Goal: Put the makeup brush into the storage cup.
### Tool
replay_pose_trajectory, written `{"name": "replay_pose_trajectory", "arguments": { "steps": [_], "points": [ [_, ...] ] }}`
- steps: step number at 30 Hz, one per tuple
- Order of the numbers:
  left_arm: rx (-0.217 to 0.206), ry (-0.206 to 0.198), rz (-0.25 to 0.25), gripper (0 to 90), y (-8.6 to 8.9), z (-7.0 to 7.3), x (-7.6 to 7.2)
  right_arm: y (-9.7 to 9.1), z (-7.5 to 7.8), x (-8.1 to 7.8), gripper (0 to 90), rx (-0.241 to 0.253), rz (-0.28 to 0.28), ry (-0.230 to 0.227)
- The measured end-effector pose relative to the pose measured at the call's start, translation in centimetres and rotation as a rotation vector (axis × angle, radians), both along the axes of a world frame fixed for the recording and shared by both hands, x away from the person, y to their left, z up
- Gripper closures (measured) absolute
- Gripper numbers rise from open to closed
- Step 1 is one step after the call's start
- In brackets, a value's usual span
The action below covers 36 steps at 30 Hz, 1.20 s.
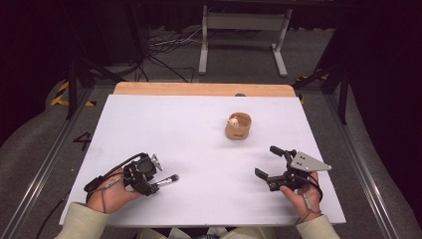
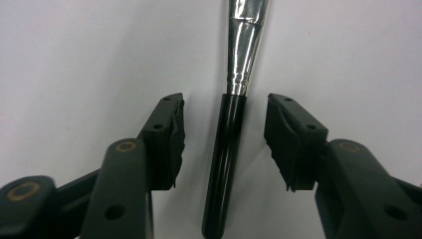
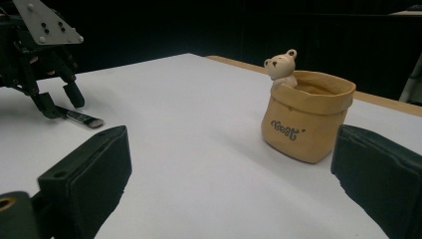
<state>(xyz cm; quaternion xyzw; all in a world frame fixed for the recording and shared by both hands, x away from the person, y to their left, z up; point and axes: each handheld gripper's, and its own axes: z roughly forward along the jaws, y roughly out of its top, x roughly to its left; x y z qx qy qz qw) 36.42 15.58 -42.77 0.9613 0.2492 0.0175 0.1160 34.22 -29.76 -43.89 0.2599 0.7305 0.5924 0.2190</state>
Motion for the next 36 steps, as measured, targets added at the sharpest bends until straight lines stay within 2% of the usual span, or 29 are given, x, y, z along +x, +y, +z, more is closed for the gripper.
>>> {"name": "replay_pose_trajectory", "arguments": {
  "steps": [5, 11, 14, 18, 26, 32, 36],
  "points": [
    [0.009, -0.004, -0.005, 59.4, -0.1, -0.1, -0.1, 0.0, 0.0, 0.0, 3.2, 0.003, 0.003, 0.000],
    [0.024, -0.005, -0.030, 75.0, -0.1, 0.0, -0.2, 0.0, 0.0, 0.0, 3.3, 0.005, 0.002, 0.003],
    [0.028, -0.008, -0.041, 78.2, -0.2, 0.0, -0.3, 0.0, 0.0, 0.0, 3.3, 0.006, 0.003, 0.003],
    [0.045, -0.003, -0.059, 78.2, -0.4, 0.1, -0.4, 0.0, 0.0, 0.0, 3.4, 0.005, 0.003, 0.006],
    [0.040, -0.001, -0.061, 78.8, -0.3, 0.2, -0.4, 0.0, 0.0, 0.0, 3.5, 0.006, 0.002, 0.010],
    [0.002, -0.024, -0.074, 78.9, -0.3, 0.9, -0.6, 0.0, 0.0, 0.0, 3.8, 0.009, 0.005, 0.010],
    [-0.055, -0.072, -0.085, 79.1, -0.6, 2.0, -0.8, 0.0, 0.0, 0.0, 3.7, 0.010, 0.004, 0.009]
  ]
}}
